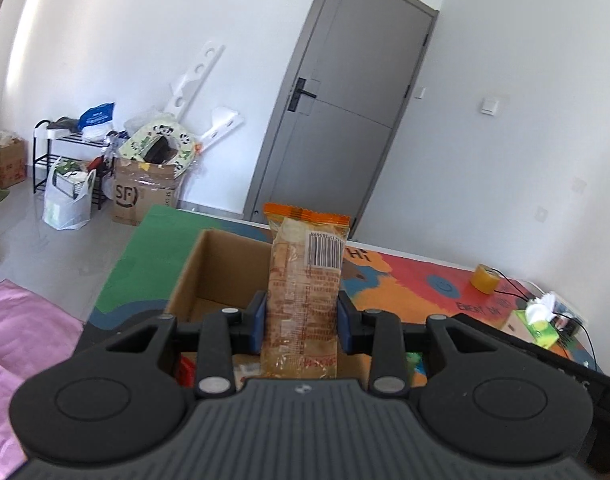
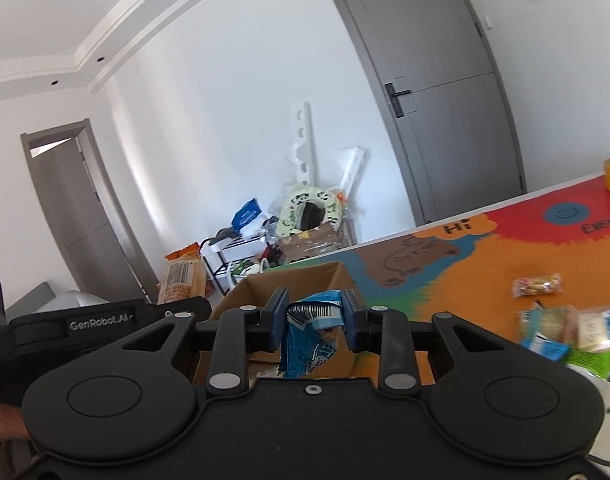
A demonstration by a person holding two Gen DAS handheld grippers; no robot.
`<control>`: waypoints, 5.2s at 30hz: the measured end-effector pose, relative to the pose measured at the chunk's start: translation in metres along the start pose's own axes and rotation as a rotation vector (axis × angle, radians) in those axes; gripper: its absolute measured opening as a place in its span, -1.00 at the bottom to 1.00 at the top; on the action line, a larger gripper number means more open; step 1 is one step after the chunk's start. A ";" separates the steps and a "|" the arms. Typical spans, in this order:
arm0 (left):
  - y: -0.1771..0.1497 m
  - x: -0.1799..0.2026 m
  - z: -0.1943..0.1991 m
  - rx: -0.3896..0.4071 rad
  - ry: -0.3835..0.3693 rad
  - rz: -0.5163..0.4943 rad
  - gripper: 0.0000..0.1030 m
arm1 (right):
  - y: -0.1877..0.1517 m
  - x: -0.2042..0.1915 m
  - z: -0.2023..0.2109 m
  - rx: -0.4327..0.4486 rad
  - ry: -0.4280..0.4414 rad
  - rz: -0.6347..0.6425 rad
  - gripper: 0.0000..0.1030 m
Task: Organize snacks
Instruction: 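Carry the biscuit packet and blue packet over the box with both grippers, then open both grippers to drop the packets into the box, then move both grippers back to the remaining snacks on the table, then grasp the pink packet with the left gripper while the right grasps a green packet, then carry the pink packet and green packet over the cardboard box with both grippers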
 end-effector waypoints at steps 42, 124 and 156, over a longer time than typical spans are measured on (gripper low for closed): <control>-0.007 -0.014 0.007 -0.027 0.050 0.013 0.66 | -0.005 0.000 0.002 -0.055 -0.058 -0.043 0.52; -0.163 0.141 -0.131 -0.368 -0.107 -0.234 -0.16 | -0.095 0.188 0.040 -0.131 -0.244 -0.333 0.35; -0.122 0.128 -0.089 -0.276 -0.120 -0.141 -0.41 | -0.087 0.167 0.041 -0.141 -0.227 -0.286 -0.59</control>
Point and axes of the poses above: each gripper's, at about its wrist camera, not at the fingertips, and z roughly against the way its jaws point, x to its right, y to its top, the point moved 4 cm from there along -z, roughly the way its jaws point, and after that the axes turned 9 degrees about z, right-handed, at the moved point
